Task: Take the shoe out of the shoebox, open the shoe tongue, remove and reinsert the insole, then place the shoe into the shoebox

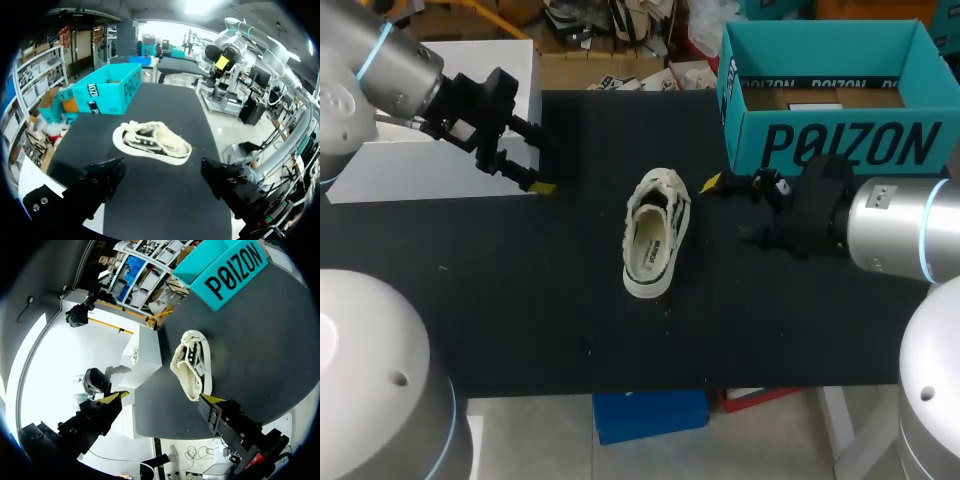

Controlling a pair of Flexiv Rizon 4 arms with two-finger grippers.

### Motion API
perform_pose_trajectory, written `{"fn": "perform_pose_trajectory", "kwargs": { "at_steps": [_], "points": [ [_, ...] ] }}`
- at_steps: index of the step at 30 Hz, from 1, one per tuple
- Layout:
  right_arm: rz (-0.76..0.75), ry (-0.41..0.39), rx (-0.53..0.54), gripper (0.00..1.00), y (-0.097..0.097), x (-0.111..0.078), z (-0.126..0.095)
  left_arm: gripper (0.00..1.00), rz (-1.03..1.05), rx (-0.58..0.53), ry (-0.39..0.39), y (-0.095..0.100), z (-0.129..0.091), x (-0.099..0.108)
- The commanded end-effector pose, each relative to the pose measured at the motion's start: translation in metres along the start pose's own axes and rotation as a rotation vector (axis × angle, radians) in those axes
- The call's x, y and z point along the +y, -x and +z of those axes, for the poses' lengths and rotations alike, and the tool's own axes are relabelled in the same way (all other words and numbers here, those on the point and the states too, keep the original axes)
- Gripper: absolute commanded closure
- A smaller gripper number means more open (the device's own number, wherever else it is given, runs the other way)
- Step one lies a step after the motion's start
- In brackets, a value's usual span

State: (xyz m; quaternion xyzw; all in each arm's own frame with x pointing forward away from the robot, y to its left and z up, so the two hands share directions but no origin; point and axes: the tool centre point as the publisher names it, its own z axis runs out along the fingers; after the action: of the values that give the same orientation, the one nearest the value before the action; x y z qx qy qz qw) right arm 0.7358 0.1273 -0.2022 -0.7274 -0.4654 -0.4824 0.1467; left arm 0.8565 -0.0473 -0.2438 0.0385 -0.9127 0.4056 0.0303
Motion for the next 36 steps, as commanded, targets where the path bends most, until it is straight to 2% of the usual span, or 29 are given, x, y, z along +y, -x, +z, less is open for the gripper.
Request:
{"fn": "perform_pose_trajectory", "kwargs": {
  "at_steps": [1, 6, 18, 21, 25, 28, 30, 36],
  "points": [
    [0.009, -0.032, 0.012, 0.0, 0.005, 0.002, -0.003, 0.0, 0.018, -0.02, 0.0, -0.009, -0.001, 0.0],
    [0.009, -0.032, 0.012, 0.0, 0.005, 0.002, -0.003, 0.0, 0.046, -0.057, 0.001, -0.012, -0.006, 0.002],
    [0.009, -0.032, 0.012, 0.0, 0.005, 0.002, -0.003, 0.0, 0.078, -0.064, 0.016, -0.017, -0.01, 0.005],
    [-0.2, -0.206, -0.281, 0.0, -0.001, 0.022, 0.0, 0.0, 0.078, -0.064, 0.016, -0.017, -0.01, 0.005],
    [-0.364, -0.376, -0.482, 0.0, -0.002, 0.041, 0.01, 0.0, 0.078, -0.064, 0.016, -0.017, -0.01, 0.005],
    [-0.479, -0.475, -0.7, 0.0, -0.003, 0.053, 0.018, 0.0, 0.078, -0.064, 0.016, -0.017, -0.01, 0.005],
    [-0.581, -0.57, -0.9, 0.0, -0.003, 0.058, 0.02, 0.0, 0.078, -0.064, 0.016, -0.017, -0.01, 0.005],
    [-0.581, -0.57, -0.9, 0.0, -0.003, 0.058, 0.02, 0.0, 0.078, -0.064, 0.016, -0.017, -0.01, 0.005]
  ]
}}
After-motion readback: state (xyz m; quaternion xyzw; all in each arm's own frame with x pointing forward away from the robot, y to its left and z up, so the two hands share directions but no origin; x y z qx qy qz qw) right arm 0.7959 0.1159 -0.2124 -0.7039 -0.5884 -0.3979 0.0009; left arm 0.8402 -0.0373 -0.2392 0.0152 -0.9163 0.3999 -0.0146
